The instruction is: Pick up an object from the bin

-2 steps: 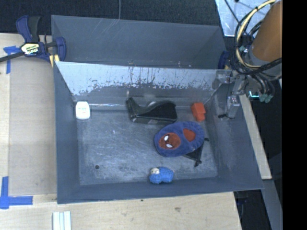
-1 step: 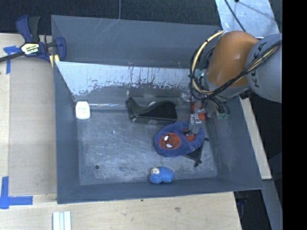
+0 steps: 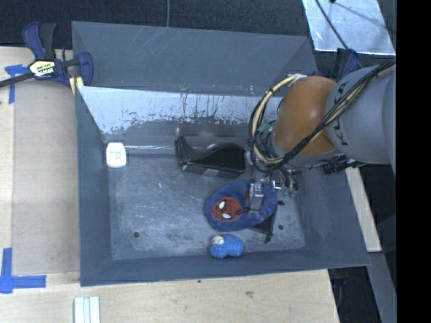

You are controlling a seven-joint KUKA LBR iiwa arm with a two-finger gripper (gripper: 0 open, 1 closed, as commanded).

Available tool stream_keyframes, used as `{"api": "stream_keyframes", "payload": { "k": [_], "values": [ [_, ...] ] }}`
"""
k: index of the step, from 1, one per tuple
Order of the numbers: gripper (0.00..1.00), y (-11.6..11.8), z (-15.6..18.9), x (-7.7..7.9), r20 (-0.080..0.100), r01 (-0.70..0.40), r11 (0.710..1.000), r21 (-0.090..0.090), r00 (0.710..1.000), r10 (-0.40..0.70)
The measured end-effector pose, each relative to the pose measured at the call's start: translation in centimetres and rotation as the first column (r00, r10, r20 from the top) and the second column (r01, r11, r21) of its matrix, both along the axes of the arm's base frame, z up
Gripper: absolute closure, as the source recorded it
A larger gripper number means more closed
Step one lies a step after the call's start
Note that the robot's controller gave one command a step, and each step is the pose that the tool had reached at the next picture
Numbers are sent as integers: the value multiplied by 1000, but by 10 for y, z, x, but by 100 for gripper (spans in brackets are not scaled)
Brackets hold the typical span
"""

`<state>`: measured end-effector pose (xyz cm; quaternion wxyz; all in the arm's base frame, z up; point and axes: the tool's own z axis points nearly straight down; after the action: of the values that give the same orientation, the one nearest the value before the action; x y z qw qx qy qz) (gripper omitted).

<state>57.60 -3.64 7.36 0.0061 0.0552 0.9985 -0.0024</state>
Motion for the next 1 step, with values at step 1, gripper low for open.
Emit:
{"api": "stream_keyframes", "payload": {
  "k": [1],
  "values": [
    [100,1,1,1,2,-2,1000,1,1000,2]
  ]
}}
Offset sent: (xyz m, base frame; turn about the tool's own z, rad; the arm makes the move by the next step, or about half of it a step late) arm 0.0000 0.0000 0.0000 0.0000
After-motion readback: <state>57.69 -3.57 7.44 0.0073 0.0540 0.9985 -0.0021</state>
